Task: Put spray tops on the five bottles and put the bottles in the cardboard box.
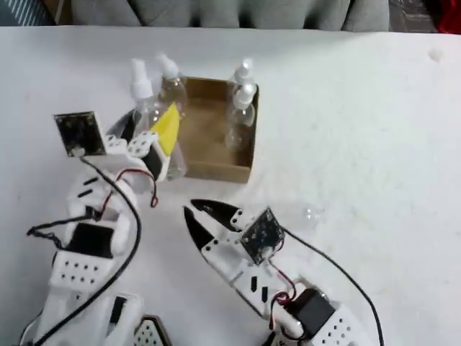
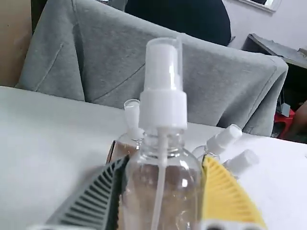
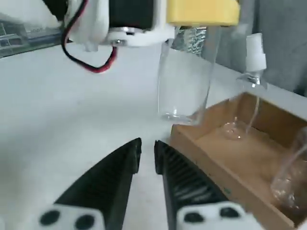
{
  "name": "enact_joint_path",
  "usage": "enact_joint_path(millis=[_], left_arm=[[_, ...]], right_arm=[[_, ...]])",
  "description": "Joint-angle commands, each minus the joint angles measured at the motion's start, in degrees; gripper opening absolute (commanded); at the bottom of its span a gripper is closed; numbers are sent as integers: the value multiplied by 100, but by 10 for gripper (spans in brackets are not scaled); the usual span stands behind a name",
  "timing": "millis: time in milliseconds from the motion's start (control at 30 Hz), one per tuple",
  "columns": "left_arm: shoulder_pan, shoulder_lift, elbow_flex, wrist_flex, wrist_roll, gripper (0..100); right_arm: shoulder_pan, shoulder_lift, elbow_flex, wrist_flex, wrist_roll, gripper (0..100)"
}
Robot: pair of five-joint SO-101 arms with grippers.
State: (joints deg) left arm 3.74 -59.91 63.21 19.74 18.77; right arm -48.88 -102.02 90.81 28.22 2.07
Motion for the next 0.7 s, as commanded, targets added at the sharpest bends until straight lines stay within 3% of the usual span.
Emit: enact_joint_path(millis=[0, 367, 667], left_arm=[[-4, -681, -404, 308, 70, 22], [-4, -1024, -396, 527, 62, 21], [-4, -1051, -334, 527, 62, 21]], right_arm=[[-242, 207, -105, -505, -53, 15], [-804, 3081, -949, -2607, -53, 15], [-620, 4936, -1679, -3820, -62, 15]])
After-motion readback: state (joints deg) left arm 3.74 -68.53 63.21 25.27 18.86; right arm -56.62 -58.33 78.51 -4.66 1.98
